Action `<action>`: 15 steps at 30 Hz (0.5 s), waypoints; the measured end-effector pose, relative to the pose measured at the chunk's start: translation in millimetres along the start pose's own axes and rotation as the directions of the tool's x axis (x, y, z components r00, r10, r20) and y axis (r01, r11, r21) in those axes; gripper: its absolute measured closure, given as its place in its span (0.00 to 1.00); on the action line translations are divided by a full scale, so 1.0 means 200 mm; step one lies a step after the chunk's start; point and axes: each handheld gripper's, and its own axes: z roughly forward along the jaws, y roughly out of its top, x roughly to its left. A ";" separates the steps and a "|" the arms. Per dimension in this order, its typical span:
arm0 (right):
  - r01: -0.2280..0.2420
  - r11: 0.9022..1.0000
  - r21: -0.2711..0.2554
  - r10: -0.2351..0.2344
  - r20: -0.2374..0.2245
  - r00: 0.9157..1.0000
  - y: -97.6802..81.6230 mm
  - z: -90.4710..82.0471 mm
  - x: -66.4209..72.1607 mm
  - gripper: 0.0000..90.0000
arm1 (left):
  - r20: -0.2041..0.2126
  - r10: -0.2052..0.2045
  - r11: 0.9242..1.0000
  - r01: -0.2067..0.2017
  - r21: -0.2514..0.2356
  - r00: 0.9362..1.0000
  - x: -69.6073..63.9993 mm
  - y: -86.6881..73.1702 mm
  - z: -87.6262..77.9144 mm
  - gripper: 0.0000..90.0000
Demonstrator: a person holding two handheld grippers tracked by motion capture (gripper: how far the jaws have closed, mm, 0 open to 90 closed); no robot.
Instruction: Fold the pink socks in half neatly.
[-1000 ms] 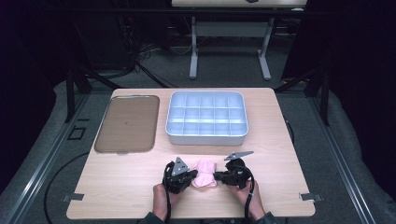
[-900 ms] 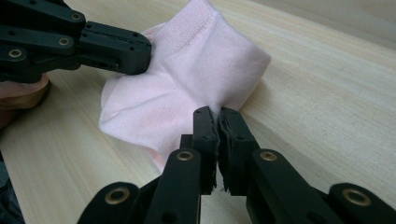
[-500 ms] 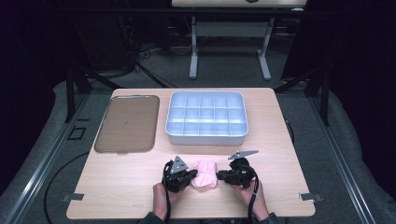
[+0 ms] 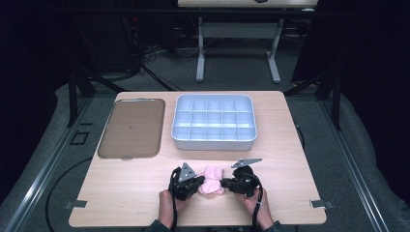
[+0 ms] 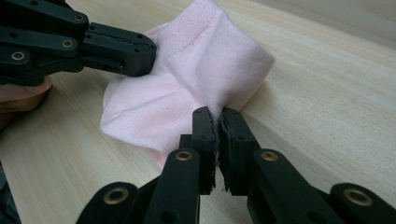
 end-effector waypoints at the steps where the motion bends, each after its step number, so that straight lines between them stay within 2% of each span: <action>1: 0.000 1.000 -0.008 0.000 0.000 1.000 -0.01 0.00 0.00 0.95 | 0.002 -0.002 1.000 0.002 -0.002 1.000 0.00 0.00 0.00 1.00; 7: 0.014 0.999 -0.031 -0.014 -0.009 1.000 0.01 -0.06 0.02 0.95 | 0.008 -0.006 1.000 0.006 0.005 1.000 -0.01 0.01 0.01 1.00; 10: 0.035 0.999 -0.034 -0.035 0.002 0.999 0.02 -0.08 0.04 0.95 | 0.013 -0.015 1.000 0.015 0.004 1.000 -0.02 0.02 0.02 1.00; 15: 0.064 0.997 -0.042 -0.063 0.025 0.998 0.04 -0.11 0.07 0.95 | 0.016 -0.002 1.000 0.002 0.024 1.000 -0.03 0.04 0.03 1.00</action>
